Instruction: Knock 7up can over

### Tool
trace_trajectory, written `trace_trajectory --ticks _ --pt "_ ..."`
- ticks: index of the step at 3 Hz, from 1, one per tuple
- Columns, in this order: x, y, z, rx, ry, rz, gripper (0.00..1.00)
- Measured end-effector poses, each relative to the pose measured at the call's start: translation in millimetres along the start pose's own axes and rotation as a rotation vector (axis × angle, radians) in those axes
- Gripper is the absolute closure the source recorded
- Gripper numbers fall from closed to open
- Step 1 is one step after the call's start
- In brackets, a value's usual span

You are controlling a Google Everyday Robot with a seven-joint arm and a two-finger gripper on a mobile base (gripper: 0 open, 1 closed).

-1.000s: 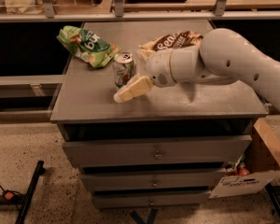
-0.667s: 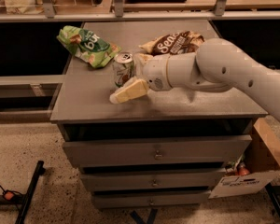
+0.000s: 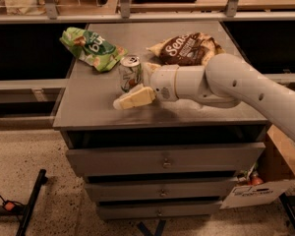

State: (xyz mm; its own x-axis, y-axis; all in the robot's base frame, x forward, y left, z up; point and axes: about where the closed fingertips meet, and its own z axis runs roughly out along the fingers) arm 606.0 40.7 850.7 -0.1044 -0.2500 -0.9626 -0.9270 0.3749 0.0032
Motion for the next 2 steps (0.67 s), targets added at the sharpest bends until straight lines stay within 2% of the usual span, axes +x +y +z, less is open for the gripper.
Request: trace_trajectory --ticks 1,2 --pt "4.6 -0.2 -0.2 0.0 -0.022 0.028 0.0" --pt "6.4 -1.1 -1.9 0.005 -0.043 0.046 0.16"
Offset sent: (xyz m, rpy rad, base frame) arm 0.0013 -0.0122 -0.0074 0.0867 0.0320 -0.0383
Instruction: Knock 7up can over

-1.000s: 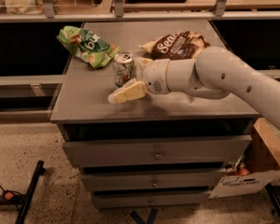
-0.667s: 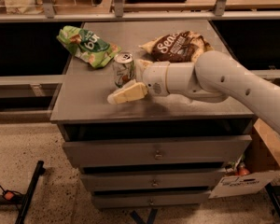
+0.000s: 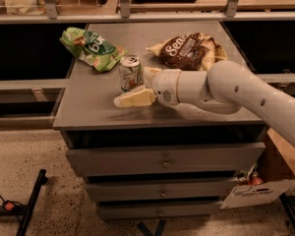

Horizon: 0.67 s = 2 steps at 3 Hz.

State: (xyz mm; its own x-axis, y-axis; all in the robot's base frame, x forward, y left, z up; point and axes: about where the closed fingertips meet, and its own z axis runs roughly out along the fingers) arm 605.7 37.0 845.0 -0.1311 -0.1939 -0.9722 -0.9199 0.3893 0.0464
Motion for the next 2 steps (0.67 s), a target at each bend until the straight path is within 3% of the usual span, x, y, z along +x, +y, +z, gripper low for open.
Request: trace_trajectory --ticks 2 --pt "-6.7 -8.9 -9.4 0.025 -0.028 0.0 0.62"
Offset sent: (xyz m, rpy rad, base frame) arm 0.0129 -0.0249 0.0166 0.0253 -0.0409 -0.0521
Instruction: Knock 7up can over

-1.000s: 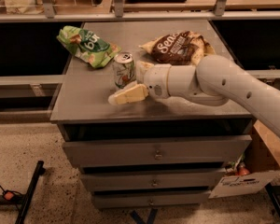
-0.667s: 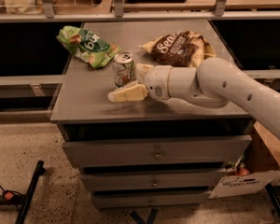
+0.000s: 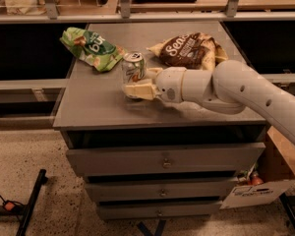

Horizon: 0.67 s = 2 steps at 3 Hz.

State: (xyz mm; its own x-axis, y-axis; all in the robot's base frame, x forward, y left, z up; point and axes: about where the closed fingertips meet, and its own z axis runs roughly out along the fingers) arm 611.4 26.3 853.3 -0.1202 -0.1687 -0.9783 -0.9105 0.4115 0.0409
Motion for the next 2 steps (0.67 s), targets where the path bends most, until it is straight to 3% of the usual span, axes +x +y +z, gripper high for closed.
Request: trace_trajectory --ticks 1,2 --pt "-26 -9 -3 -0.017 0.043 -0.058 0.84" --pt "-68 -22 -4 -0.055 0.179 -0.187 0.82"
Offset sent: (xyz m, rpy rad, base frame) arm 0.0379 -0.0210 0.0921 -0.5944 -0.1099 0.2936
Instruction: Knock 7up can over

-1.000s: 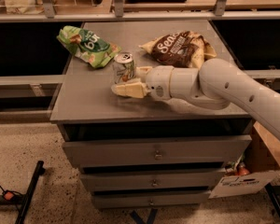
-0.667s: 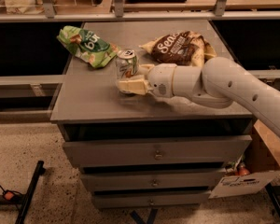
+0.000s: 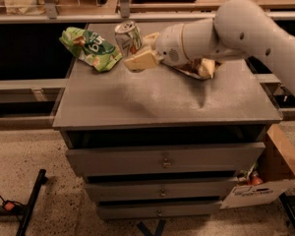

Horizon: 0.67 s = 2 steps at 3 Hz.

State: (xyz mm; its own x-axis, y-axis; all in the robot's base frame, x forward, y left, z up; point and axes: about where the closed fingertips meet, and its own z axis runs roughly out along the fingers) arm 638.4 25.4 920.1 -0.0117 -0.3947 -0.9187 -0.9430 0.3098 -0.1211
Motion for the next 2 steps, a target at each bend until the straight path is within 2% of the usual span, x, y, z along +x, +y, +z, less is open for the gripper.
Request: trace_trajectory --ticks 1,2 --pt "-24.7 -19.0 -7.2 -0.013 0.196 -0.156 0.79" --pt "-19.6 -18.9 -13.4 -0.057 0.454 -0.315 0.81"
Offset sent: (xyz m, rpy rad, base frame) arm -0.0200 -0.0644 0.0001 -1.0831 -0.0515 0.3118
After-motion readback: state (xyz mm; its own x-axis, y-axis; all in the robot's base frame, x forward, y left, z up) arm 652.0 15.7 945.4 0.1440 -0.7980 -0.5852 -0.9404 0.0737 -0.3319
